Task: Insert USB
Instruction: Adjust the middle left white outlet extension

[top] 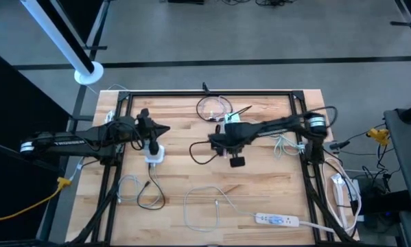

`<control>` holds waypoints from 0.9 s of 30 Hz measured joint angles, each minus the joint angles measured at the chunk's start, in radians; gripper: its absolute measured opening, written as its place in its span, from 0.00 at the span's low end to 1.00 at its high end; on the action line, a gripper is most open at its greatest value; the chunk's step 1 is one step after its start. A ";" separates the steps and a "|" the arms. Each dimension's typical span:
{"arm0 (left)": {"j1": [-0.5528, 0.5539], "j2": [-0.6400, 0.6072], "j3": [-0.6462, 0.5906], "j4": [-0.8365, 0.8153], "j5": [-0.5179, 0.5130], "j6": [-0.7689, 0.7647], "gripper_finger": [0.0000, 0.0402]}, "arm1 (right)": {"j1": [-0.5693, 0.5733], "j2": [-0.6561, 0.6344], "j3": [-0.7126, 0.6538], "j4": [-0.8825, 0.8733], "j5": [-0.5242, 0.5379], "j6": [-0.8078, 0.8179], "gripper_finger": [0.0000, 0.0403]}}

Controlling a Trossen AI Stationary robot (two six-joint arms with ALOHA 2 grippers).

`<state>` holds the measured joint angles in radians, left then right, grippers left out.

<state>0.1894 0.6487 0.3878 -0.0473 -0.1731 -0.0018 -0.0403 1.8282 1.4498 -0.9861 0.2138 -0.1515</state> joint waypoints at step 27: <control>-0.003 0.020 0.003 0.096 -0.016 0.019 0.00 | 0.059 -1.015 -0.604 0.596 -0.036 0.086 0.00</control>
<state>0.1860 0.6687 0.3908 0.0491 -0.1894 0.0177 0.0189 0.8131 0.8460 -0.3902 0.1782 -0.0655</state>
